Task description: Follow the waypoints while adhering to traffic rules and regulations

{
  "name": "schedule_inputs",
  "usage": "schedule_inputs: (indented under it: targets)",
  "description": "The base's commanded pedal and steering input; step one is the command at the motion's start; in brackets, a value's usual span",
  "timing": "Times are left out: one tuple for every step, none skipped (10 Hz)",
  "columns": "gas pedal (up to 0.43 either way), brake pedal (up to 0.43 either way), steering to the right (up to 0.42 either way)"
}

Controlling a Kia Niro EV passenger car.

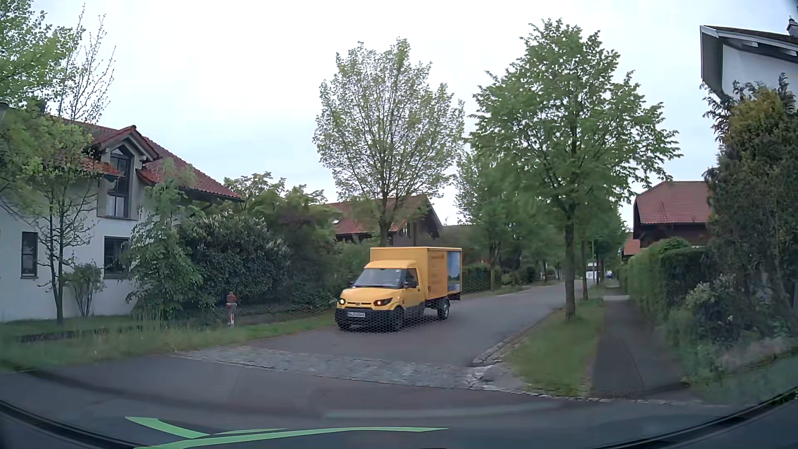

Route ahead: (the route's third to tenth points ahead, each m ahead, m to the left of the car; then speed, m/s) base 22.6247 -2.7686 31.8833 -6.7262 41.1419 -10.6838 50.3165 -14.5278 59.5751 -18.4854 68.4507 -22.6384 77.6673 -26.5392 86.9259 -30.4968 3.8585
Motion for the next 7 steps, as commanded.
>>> schedule_inputs:
  targets:
    - [0.059,0.0,-0.052]
    - [0.047,0.0,-0.039]
    - [0.047,0.0,-0.023]
    - [0.047,0.0,-0.005]
    - [0.039,0.0,0.011]
    - [0.039,0.0,0.022]
    - [0.039,0.0,0.035]
